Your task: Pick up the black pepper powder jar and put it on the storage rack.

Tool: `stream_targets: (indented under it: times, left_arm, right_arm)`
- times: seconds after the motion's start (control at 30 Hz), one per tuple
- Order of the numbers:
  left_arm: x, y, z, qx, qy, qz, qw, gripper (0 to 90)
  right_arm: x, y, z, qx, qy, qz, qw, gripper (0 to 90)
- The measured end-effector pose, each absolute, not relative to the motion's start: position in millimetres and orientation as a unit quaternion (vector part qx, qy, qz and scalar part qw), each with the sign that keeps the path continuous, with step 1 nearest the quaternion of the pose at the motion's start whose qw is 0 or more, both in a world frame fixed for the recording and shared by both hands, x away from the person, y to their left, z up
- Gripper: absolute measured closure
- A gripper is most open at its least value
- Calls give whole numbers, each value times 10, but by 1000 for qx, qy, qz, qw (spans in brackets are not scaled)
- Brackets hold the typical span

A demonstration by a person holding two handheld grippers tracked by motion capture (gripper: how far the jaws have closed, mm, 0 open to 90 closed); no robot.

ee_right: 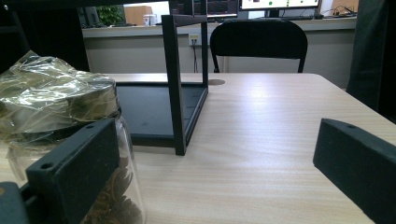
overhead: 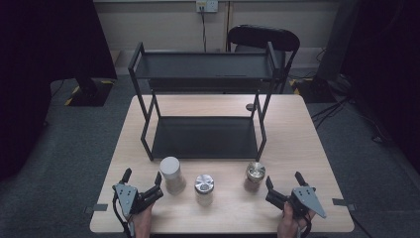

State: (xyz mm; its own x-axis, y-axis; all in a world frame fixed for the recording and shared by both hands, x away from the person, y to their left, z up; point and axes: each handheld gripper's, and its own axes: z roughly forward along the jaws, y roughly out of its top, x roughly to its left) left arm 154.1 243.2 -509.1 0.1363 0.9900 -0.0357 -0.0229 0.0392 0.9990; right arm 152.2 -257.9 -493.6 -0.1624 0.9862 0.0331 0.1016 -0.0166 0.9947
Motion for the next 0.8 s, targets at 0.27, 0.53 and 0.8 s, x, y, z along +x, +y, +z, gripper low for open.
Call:
stream_targets:
  times: [0.27, 0.53, 0.8]
  left_arm:
    - [1459, 2430, -4991, 508, 460, 470, 557, 0]
    - [1420, 2433, -4926, 506, 453, 471, 563, 0]
    - [1403, 2459, -4863, 506, 451, 463, 571, 0]
  right_arm:
    - [1520, -2576, -4939, 487, 558, 520, 427, 0]
    - [1518, -2573, -4942, 486, 558, 520, 428, 0]
    - [1518, -2574, -4943, 485, 558, 520, 428, 0]
